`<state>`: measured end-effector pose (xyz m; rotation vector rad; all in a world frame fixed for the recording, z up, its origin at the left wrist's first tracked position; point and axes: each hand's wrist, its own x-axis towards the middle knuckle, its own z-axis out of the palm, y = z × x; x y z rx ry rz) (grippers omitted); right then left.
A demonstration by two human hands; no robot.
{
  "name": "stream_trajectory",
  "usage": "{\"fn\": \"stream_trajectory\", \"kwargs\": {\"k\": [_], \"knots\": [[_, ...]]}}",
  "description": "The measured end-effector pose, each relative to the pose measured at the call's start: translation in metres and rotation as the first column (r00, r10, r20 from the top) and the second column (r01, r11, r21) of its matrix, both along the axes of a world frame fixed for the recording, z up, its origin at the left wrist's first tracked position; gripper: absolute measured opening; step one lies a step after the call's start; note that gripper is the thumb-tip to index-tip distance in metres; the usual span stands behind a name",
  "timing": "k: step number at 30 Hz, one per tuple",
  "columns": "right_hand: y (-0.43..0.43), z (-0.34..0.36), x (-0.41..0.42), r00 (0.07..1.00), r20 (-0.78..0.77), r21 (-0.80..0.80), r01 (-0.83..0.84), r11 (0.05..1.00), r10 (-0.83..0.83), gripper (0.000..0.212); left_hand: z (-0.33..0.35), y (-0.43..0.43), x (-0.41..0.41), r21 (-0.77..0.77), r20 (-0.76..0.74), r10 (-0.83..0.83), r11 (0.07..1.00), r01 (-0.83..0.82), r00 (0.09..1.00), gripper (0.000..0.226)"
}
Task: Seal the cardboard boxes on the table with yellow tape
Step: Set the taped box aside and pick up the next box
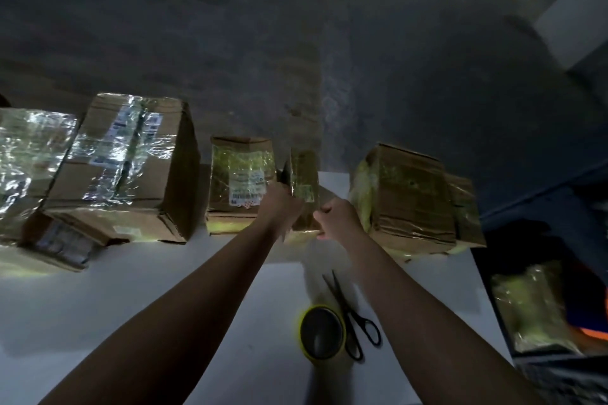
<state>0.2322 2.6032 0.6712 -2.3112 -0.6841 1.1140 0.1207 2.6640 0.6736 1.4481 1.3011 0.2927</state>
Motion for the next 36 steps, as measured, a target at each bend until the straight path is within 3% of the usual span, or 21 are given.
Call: {"fn": "stream_trajectory", "kwargs": {"k": [3, 6, 8, 12, 17, 21, 26, 30, 36], "knots": [[-0.017, 0.004, 0.003, 0.995, -0.095, 0.01, 0.035, 0.999, -0.034, 0.01, 0.001, -0.009, 0.002, -0.015, 0.028, -0.026, 1.0, 0.026, 0.999, 0.013], [-0.027, 0.013, 0.005, 0.982, -0.168, 0.086, 0.1, 0.991, -0.084, 0.026, 0.01, -0.018, -0.001, -0.045, 0.095, 0.012, 0.999, -0.008, 0.995, 0.01], [-0.03, 0.02, 0.006, 0.973, -0.207, 0.108, 0.132, 0.985, -0.107, 0.038, 0.016, -0.024, -0.003, -0.1, 0.137, 0.038, 0.995, -0.024, 0.99, 0.02], [-0.042, 0.029, 0.003, 0.993, -0.11, 0.115, 0.064, 0.991, -0.052, 0.055, 0.031, -0.046, -0.012, -0.105, 0.191, 0.074, 0.993, -0.054, 0.979, 0.028], [-0.064, 0.038, -0.014, 0.994, -0.1, 0.207, -0.012, 0.978, 0.033, 0.053, 0.045, -0.083, -0.034, -0.019, 0.198, 0.077, 0.997, -0.075, 0.977, 0.023], [-0.086, 0.041, -0.039, 0.988, -0.033, 0.189, -0.144, 0.971, 0.153, 0.048, 0.042, -0.111, -0.065, 0.032, 0.103, 0.133, 0.99, -0.137, 0.986, 0.025], [-0.105, 0.044, -0.074, 0.945, -0.081, 0.156, -0.302, 0.94, 0.317, 0.036, 0.041, -0.147, -0.107, 0.09, 0.02, 0.262, 0.961, -0.263, 0.965, 0.022], [-0.118, 0.052, -0.096, 0.906, -0.046, 0.152, -0.409, 0.9, 0.42, 0.021, 0.034, -0.166, -0.129, 0.098, -0.017, 0.273, 0.958, -0.27, 0.962, 0.021], [-0.124, 0.046, -0.111, 0.876, -0.019, -0.047, -0.483, 0.874, 0.482, 0.028, 0.023, -0.175, -0.145, 0.029, -0.045, 0.229, 0.973, -0.228, 0.972, 0.026]]}}
